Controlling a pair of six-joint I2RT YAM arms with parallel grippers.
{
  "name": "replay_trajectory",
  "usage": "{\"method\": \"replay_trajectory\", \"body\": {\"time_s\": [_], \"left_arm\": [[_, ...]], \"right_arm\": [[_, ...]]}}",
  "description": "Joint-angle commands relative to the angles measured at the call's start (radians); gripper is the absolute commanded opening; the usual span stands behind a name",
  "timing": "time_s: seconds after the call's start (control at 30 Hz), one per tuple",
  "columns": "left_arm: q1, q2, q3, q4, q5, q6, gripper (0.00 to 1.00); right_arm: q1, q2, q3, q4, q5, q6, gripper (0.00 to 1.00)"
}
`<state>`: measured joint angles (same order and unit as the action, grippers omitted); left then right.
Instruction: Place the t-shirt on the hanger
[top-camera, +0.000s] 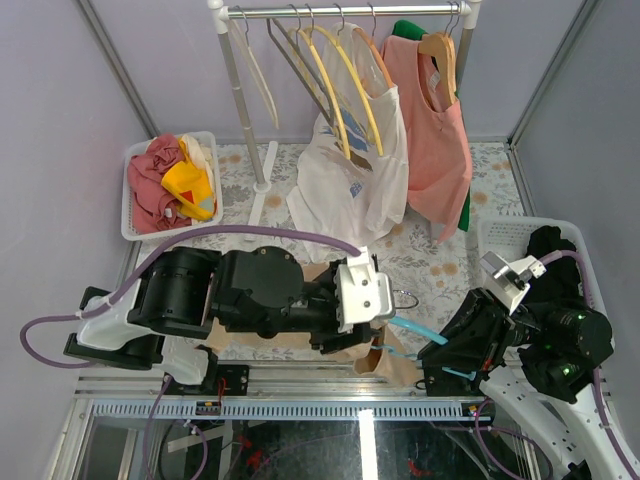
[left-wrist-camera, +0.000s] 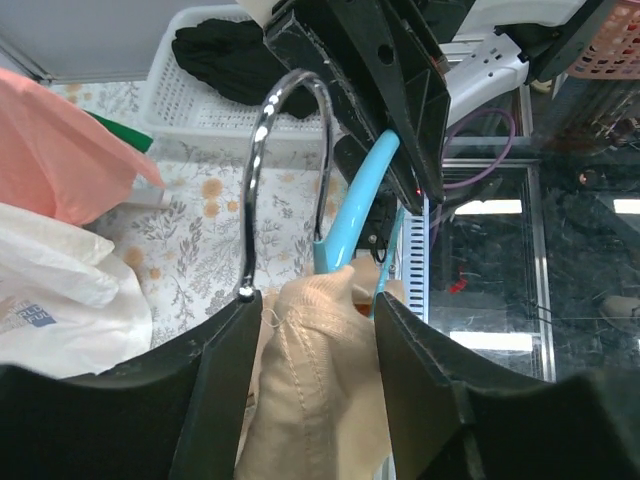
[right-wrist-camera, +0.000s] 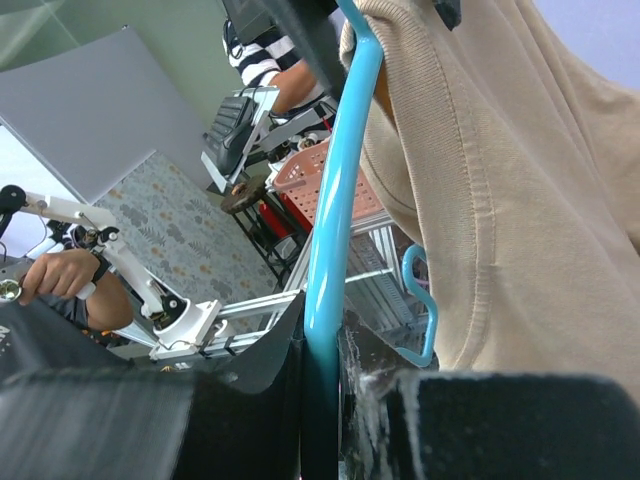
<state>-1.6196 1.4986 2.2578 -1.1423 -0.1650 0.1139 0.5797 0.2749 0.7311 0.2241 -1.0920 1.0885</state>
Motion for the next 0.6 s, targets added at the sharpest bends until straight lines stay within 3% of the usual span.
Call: {"method": "replay_trajectory", "body": {"time_s": [0.0, 0.13, 0.23, 0.37, 0.47, 0.53, 0.57], "left_arm": [[0.047, 0.009, -0.017, 0.033, 0.119, 0.018, 0.42], [0.070, 0.020, -0.016, 0.033, 0.160, 0.013, 0.15], [0.083, 0.034, -0.013, 0.032, 0.184, 0.008, 0.02], [0.091, 0.032, -0.022, 0.030, 0.194, -0.004, 0.00], [0.104, 0.010, -0.030, 0.030, 0.188, -0.027, 0.00], [0.109, -0.009, -0.045, 0.030, 0.163, -0.042, 0.00], [0.109, -0.020, -0.058, 0.030, 0.151, -0.048, 0.00]], "right_arm": [[-0.004, 0.007, 0.026, 0.115, 0.030, 0.016, 0.00], [-0.004, 0.009, 0.033, 0.113, 0.031, 0.010, 0.00], [-0.004, 0.014, 0.033, 0.114, 0.036, 0.003, 0.00], [-0.004, 0.019, 0.037, 0.100, 0.045, -0.012, 0.00], [-0.004, 0.020, 0.061, -0.006, 0.072, -0.079, 0.00], [-0.004, 0.024, 0.096, -0.171, 0.113, -0.164, 0.12], [-0.004, 0.028, 0.115, -0.244, 0.135, -0.206, 0.27]]}}
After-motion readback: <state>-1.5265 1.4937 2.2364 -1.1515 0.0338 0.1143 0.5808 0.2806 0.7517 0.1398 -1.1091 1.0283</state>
